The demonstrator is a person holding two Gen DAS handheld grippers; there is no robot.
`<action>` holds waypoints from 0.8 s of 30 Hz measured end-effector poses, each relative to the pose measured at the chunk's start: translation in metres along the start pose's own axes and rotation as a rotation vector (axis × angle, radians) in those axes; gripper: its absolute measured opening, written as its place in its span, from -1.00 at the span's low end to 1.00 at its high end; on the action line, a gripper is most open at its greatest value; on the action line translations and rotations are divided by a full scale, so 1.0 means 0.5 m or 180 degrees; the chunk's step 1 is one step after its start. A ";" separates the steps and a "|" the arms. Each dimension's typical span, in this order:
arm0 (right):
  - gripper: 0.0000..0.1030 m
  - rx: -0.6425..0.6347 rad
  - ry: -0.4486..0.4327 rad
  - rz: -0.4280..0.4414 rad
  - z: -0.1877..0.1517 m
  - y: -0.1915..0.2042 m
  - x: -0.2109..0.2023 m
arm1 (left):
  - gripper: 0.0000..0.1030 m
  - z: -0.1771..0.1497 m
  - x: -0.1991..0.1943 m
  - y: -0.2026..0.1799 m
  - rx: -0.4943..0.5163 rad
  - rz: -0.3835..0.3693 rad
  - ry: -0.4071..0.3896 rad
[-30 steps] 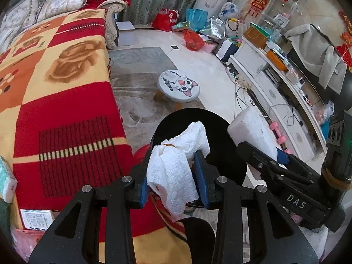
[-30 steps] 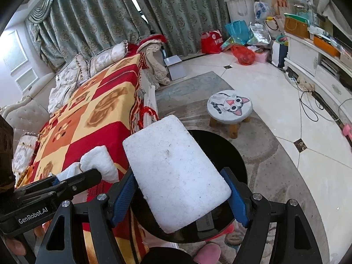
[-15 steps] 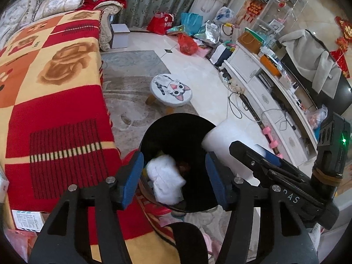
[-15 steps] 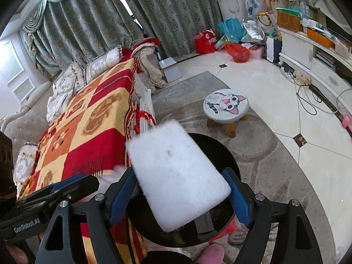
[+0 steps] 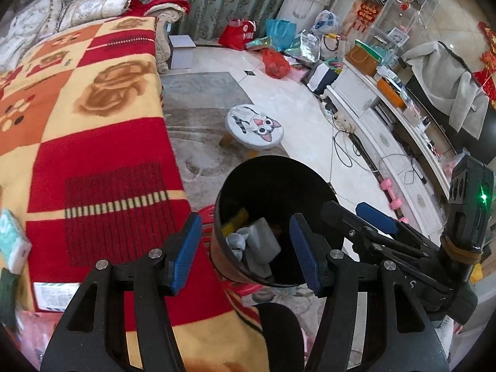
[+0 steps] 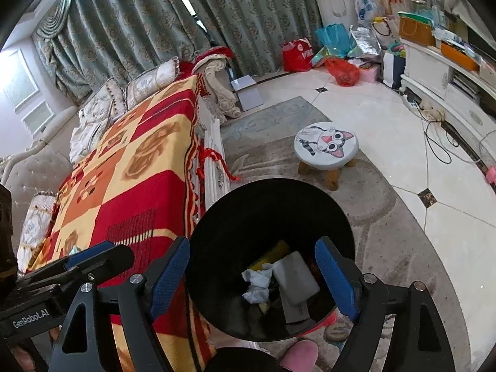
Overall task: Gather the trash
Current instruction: 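Move both open tools back over the remaining trash on the bed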
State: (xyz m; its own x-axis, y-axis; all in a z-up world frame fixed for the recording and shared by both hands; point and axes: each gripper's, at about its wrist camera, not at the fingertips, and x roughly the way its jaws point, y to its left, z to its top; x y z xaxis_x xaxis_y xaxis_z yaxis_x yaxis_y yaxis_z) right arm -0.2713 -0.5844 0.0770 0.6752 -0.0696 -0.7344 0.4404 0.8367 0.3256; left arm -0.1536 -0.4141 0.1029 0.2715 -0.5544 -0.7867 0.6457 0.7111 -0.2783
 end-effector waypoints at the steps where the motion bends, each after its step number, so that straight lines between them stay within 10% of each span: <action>1: 0.57 -0.0017 -0.0005 0.0001 -0.001 0.005 -0.002 | 0.12 -0.003 -0.010 0.001 0.0003 0.0021 -0.0018; 24: 0.57 -0.0649 0.0122 0.0375 -0.052 0.232 0.017 | 0.12 -0.079 -0.162 0.191 -0.0277 0.0542 -0.0154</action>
State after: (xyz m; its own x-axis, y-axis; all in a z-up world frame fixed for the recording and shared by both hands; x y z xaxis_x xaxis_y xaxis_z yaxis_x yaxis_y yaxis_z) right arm -0.2302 -0.4738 0.0929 0.6901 0.0523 -0.7218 0.2287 0.9305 0.2861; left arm -0.1422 -0.2843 0.1183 0.4068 -0.4414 -0.7998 0.5237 0.8300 -0.1916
